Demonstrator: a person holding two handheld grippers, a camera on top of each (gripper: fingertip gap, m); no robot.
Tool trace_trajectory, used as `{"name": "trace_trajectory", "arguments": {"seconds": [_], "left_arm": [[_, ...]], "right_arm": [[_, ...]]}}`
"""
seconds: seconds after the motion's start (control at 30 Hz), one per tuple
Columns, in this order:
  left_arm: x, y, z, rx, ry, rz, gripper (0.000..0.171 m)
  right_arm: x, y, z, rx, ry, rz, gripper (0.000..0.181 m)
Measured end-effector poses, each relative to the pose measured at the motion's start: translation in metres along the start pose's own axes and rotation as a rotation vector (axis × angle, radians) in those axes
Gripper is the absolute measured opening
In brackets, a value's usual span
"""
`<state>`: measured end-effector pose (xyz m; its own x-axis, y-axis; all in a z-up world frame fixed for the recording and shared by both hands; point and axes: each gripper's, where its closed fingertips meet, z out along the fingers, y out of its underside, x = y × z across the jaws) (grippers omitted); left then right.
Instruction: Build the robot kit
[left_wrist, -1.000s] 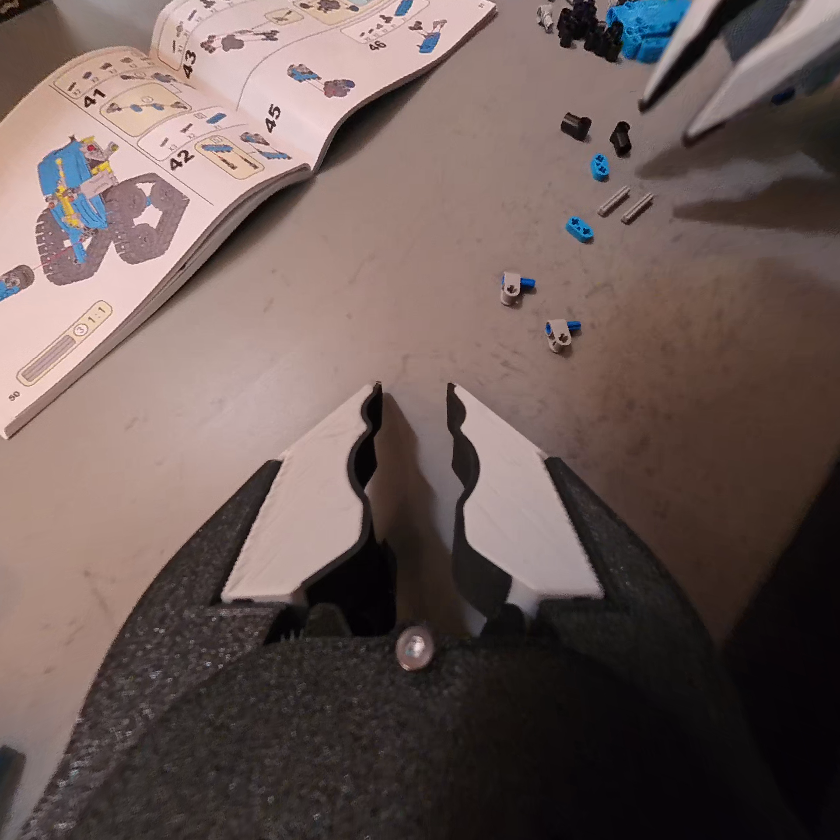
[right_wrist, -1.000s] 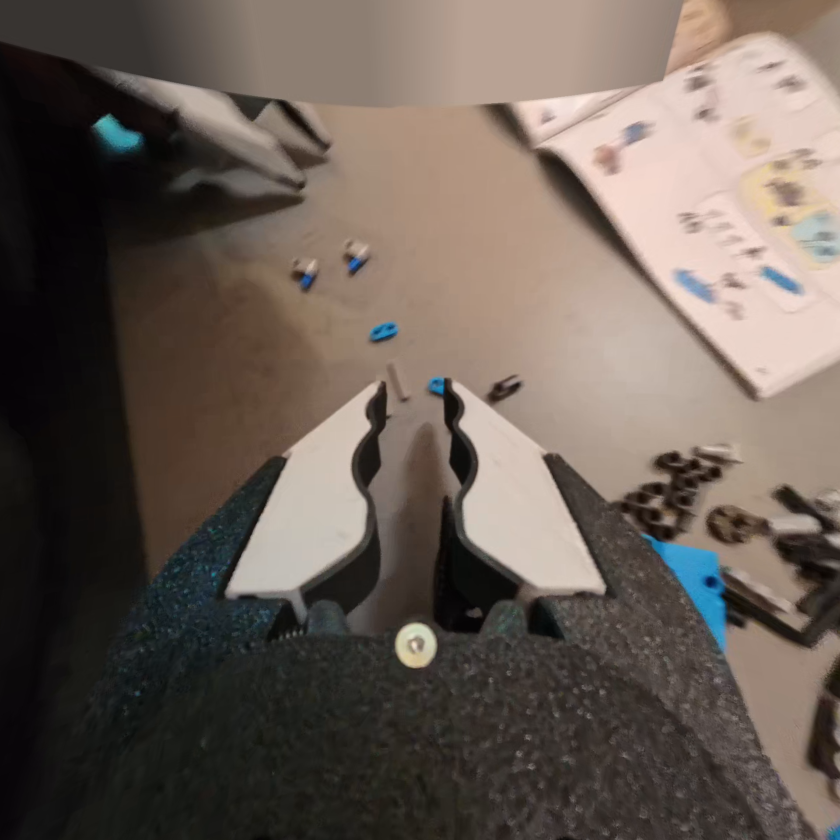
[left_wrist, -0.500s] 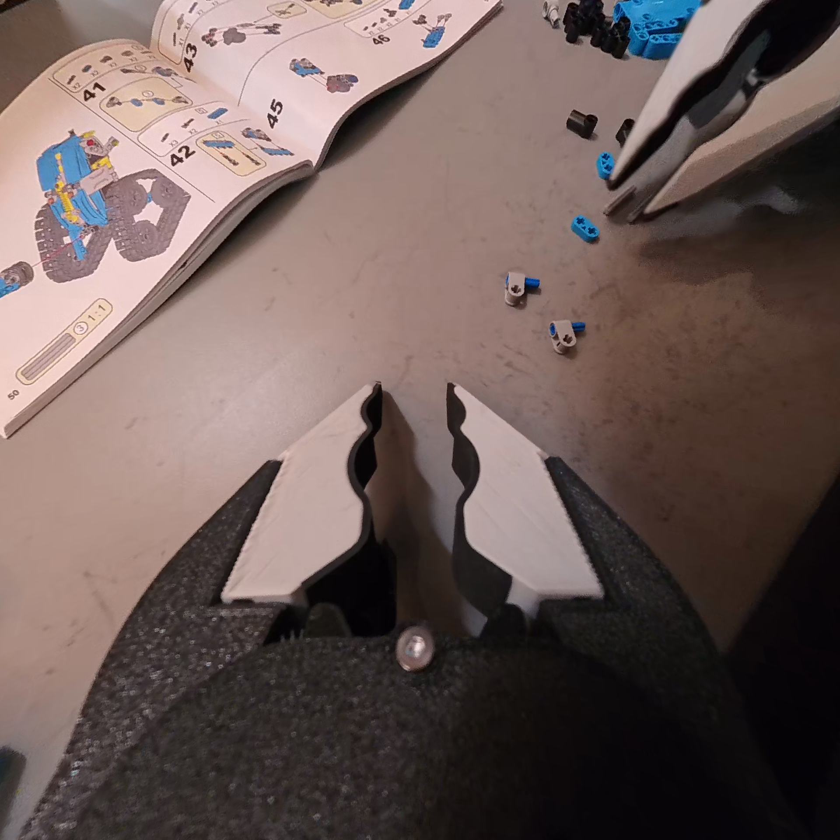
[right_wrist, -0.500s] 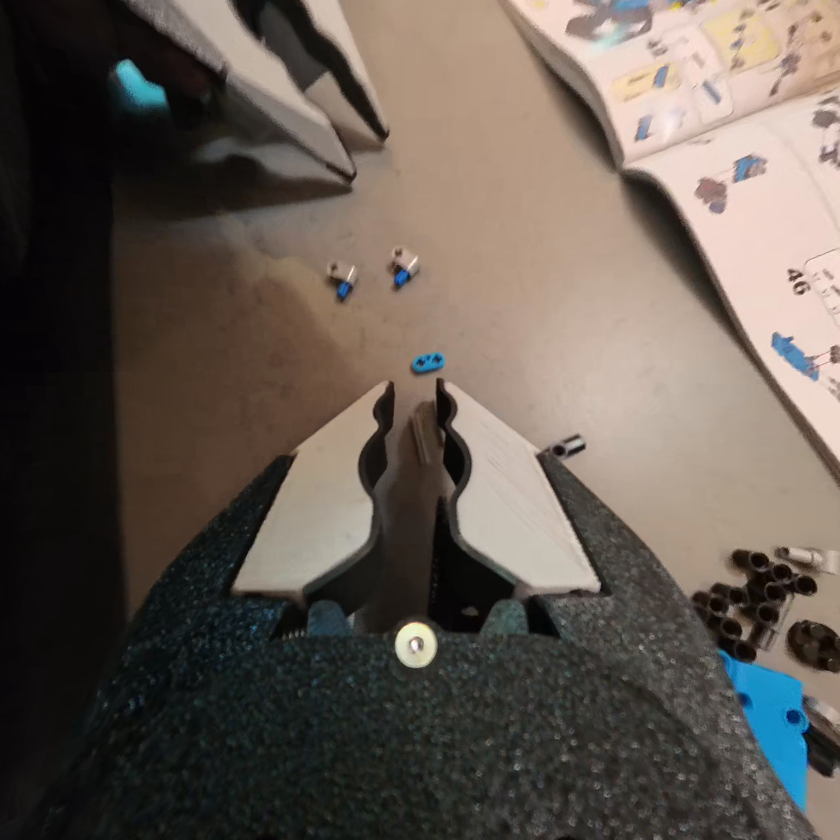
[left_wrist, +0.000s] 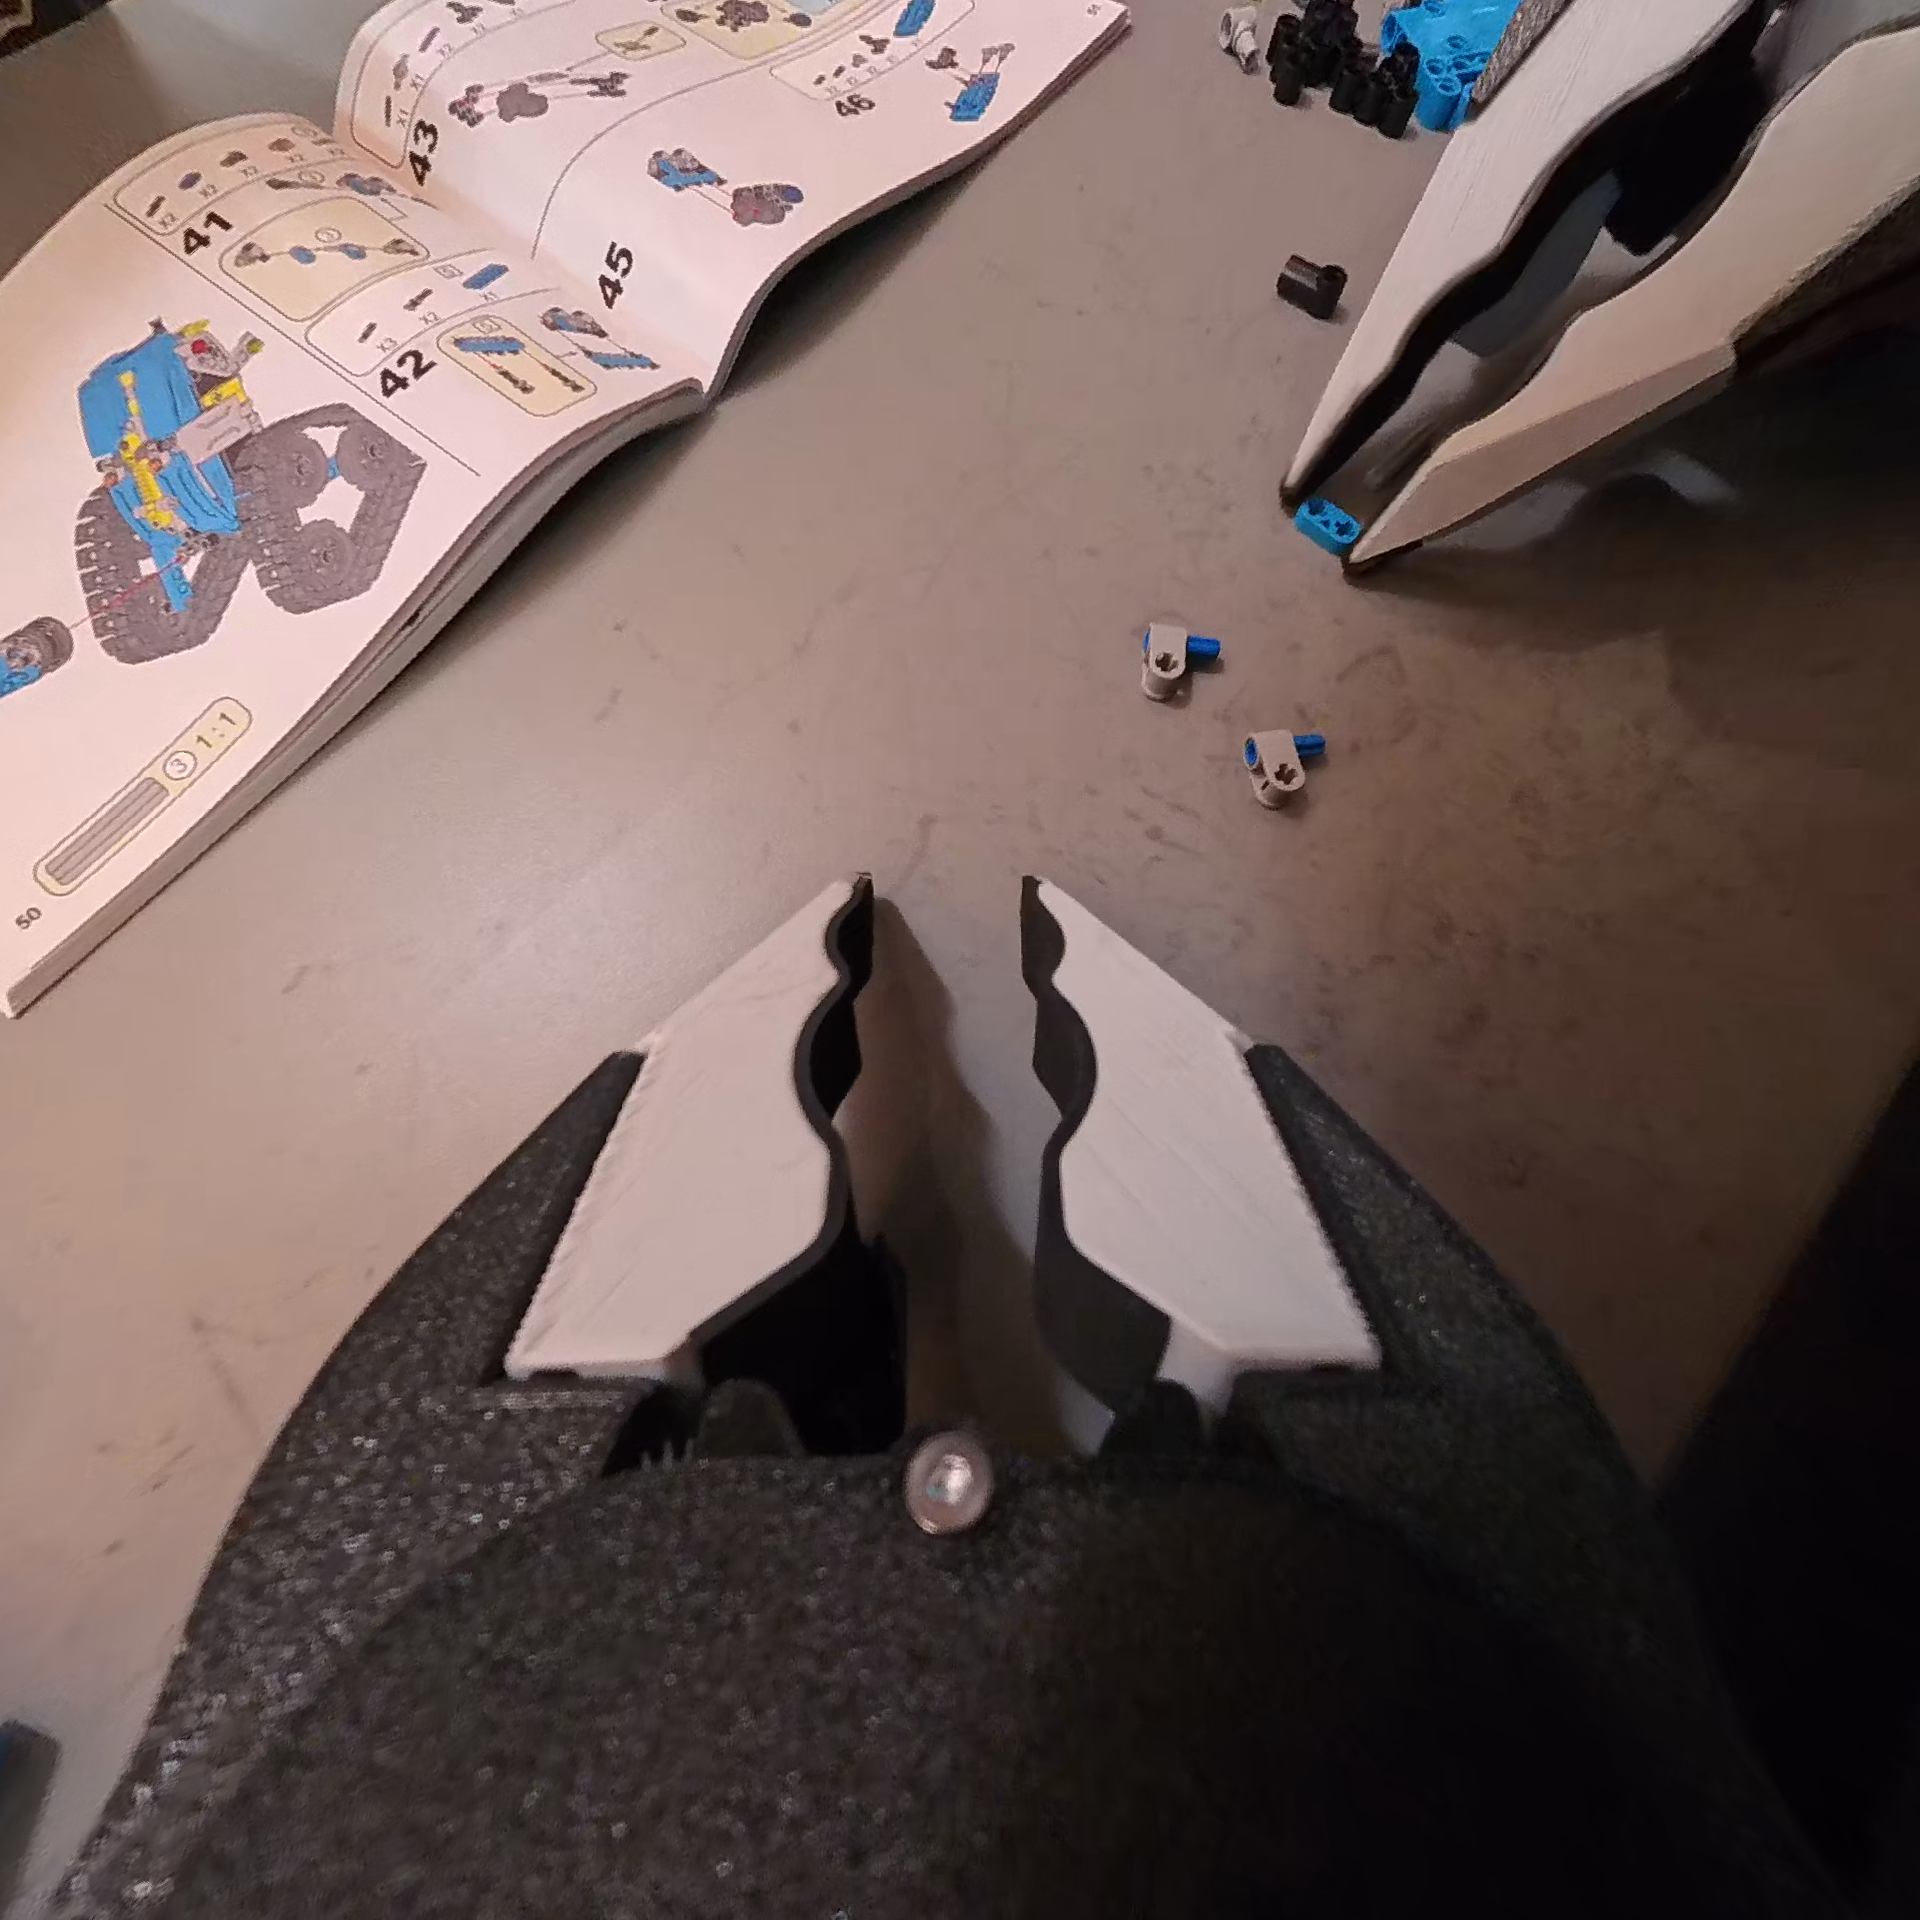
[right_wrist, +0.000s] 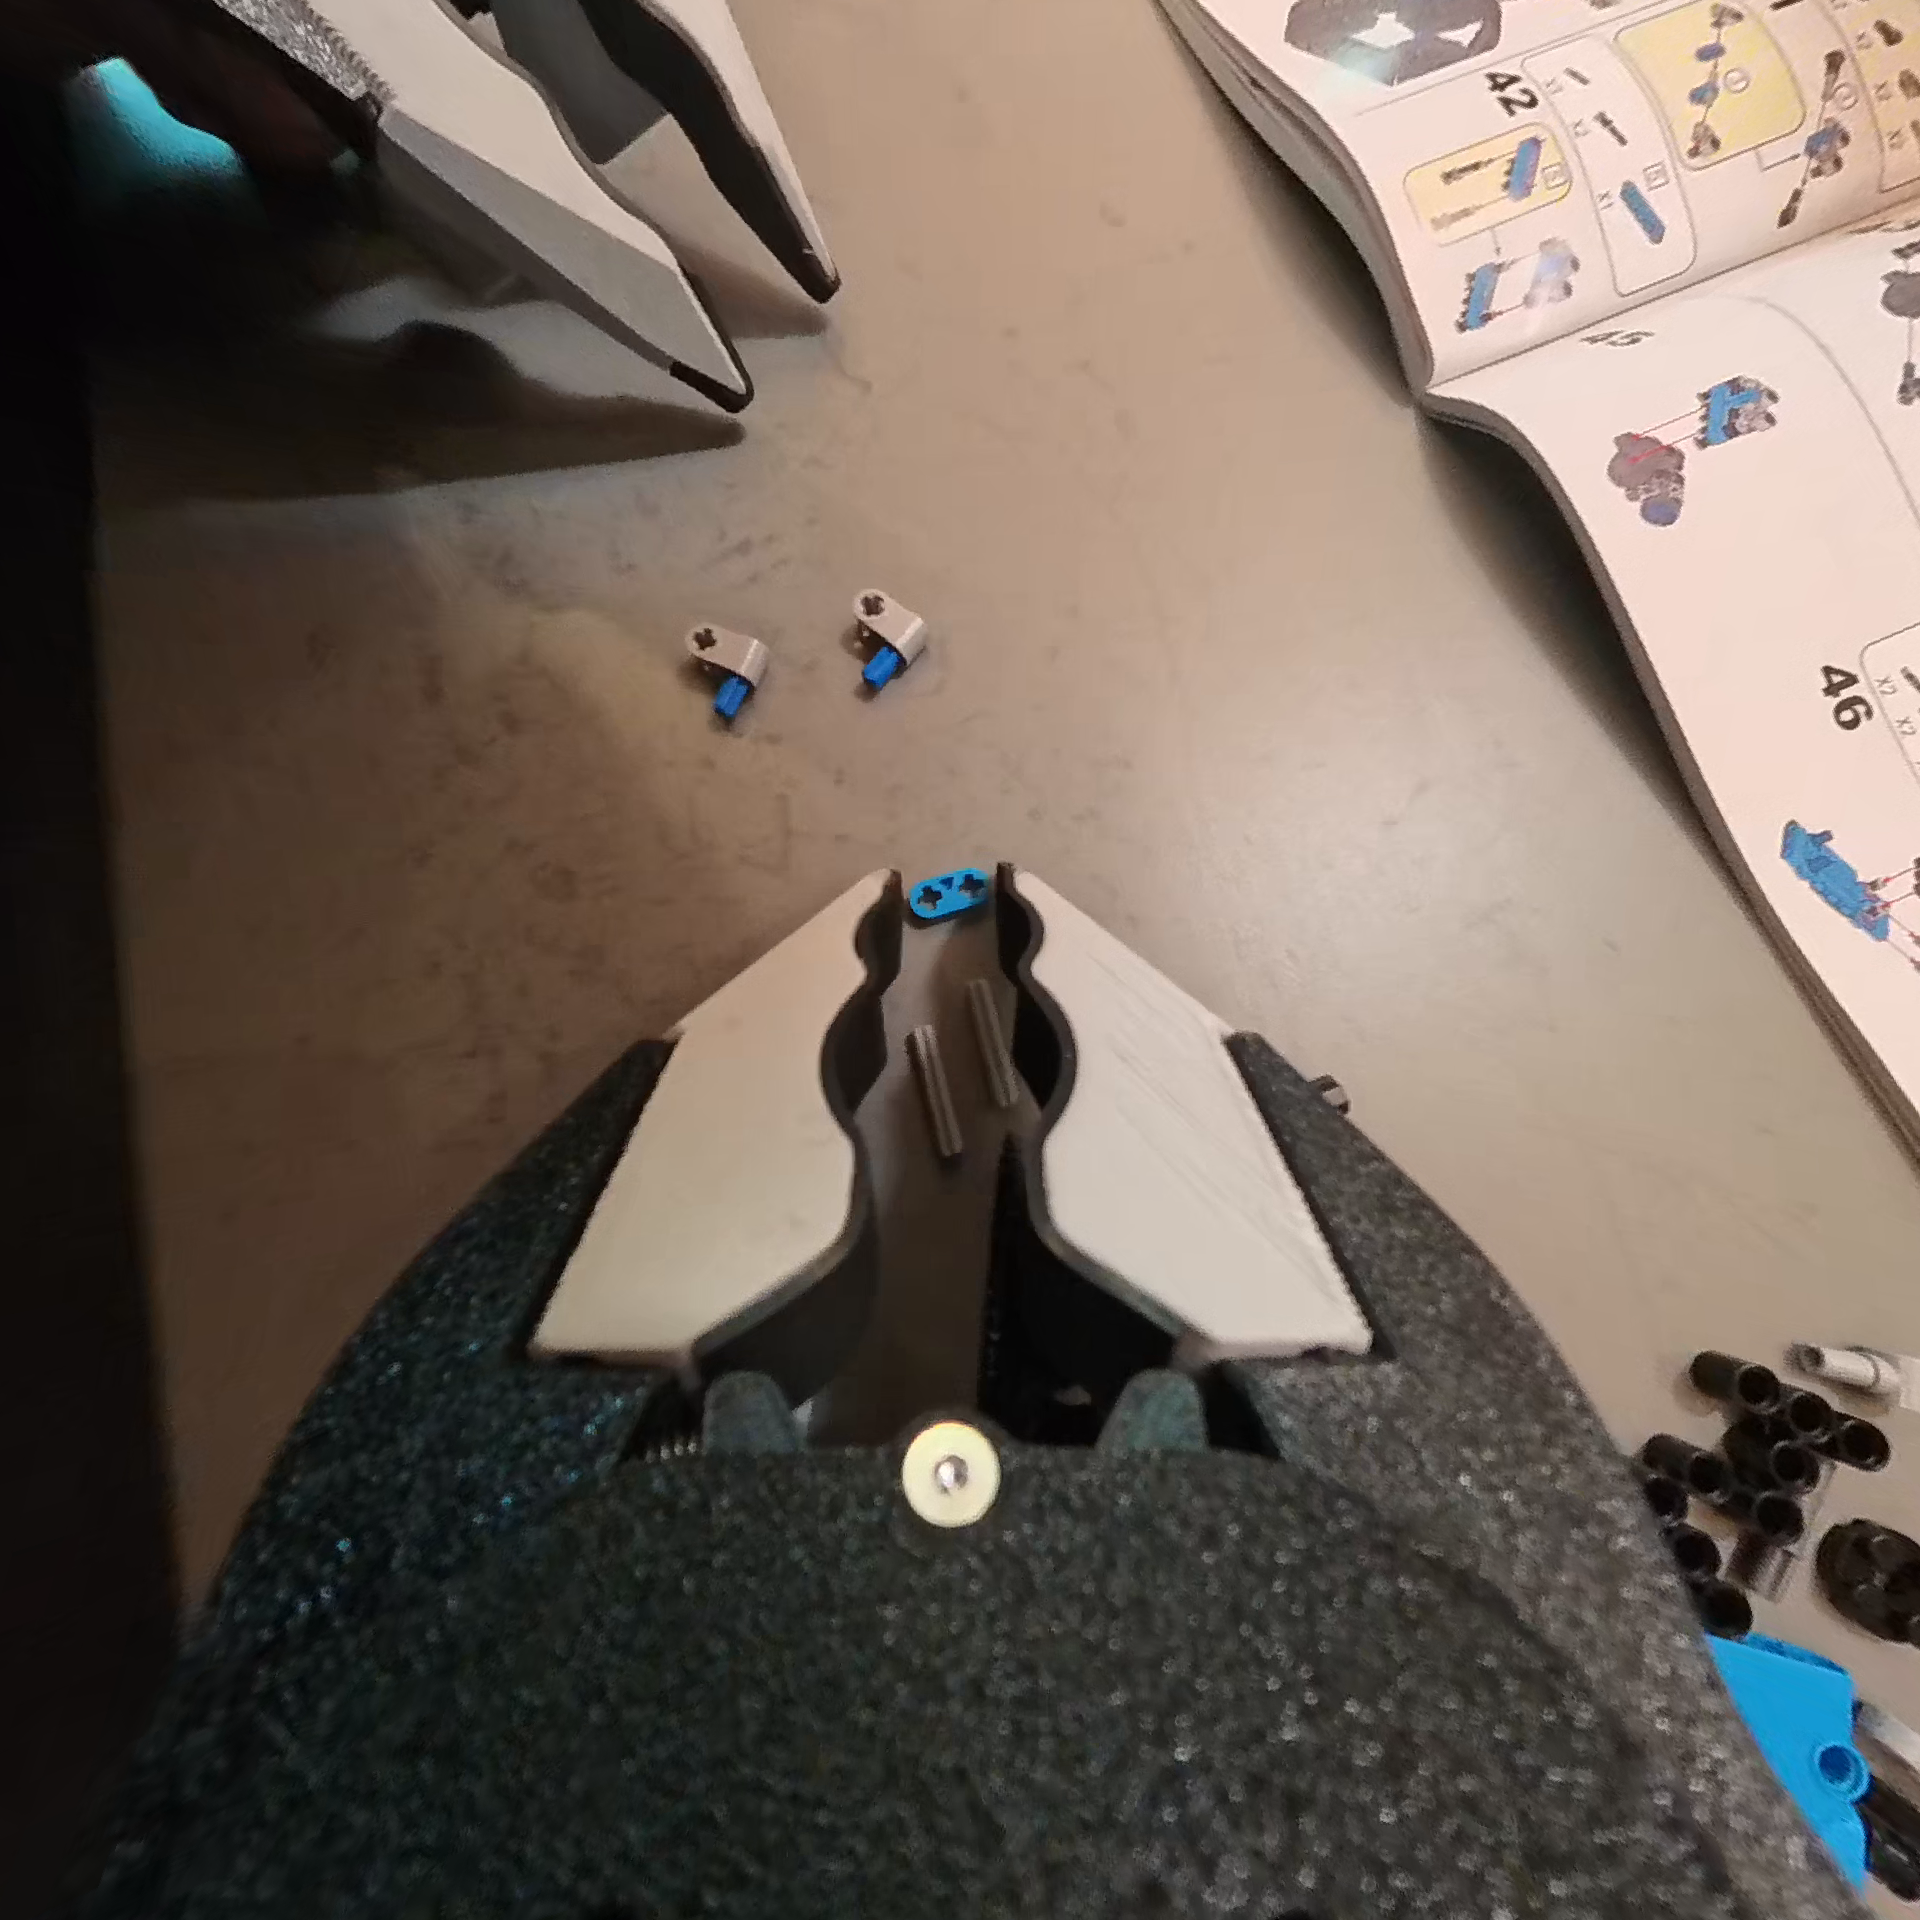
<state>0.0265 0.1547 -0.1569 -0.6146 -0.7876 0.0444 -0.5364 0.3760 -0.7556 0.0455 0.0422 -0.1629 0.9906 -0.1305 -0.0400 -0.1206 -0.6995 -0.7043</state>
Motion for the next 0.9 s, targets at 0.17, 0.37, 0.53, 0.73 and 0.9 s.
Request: {"name": "trace_trajectory", "arguments": {"seconds": [0.17,0.37,0.53,0.73,0.9], "left_arm": [[0.000,-0.007,-0.004,0.044,-0.011,0.019,0.028],[0.022,-0.040,-0.027,0.283,0.179,-0.080,0.027],[0.063,-0.069,-0.063,0.438,0.692,-0.406,0.028],[0.089,-0.095,-0.106,0.567,1.095,-0.664,0.027],[0.100,-0.096,-0.118,0.559,1.246,-0.693,0.026]], "right_arm": [[-0.002,0.000,-0.001,-0.002,0.000,-0.019,0.015],[-0.011,-0.032,-0.015,0.146,0.018,-0.115,0.015],[-0.050,-0.101,-0.042,0.446,0.008,-0.251,0.015],[-0.096,-0.134,-0.053,0.589,0.019,-0.398,0.015],[-0.109,-0.146,-0.076,0.721,-0.023,-0.354,0.014]]}}
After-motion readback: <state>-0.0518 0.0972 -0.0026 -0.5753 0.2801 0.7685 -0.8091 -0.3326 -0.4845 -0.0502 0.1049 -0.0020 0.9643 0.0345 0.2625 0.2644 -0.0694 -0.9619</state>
